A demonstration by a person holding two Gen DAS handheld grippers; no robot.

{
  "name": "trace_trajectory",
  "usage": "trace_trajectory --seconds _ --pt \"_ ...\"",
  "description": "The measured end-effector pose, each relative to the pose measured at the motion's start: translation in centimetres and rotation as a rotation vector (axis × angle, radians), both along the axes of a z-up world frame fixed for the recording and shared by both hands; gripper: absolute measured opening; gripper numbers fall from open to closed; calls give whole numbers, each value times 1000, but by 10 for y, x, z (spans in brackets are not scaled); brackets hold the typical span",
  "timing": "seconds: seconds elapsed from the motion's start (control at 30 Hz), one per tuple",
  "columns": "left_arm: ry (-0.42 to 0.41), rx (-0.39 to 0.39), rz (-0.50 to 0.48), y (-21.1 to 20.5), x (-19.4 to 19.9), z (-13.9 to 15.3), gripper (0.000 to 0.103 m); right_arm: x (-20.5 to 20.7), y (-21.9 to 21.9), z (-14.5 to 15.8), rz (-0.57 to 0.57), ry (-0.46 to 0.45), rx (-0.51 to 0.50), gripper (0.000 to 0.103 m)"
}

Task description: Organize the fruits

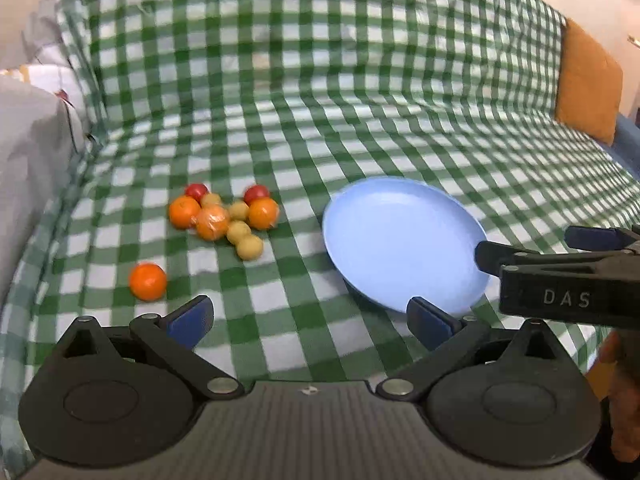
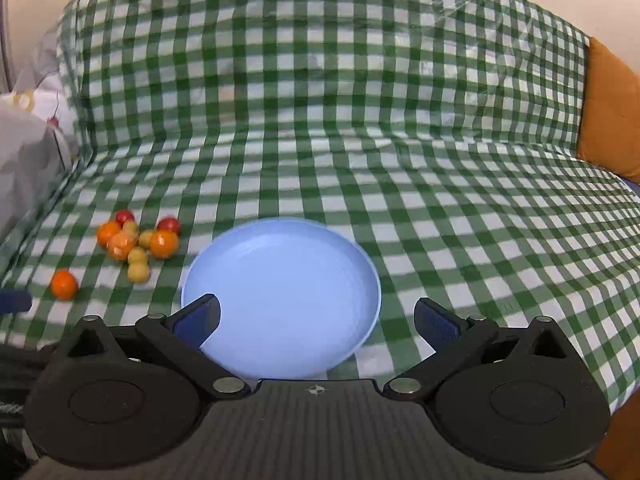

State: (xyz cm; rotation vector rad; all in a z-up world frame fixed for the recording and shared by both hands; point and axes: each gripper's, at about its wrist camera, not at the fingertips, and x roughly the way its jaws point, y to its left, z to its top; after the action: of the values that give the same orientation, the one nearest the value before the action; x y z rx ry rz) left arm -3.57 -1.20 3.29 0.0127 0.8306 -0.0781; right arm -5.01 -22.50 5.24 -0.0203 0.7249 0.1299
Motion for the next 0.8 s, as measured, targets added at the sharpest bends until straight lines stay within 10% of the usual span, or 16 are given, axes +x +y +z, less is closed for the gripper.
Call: trace_trajectory --seconds 0.8 --pt "-37 -30 61 -2 7 -9 103 20 -3 -13 -55 29 -47 102"
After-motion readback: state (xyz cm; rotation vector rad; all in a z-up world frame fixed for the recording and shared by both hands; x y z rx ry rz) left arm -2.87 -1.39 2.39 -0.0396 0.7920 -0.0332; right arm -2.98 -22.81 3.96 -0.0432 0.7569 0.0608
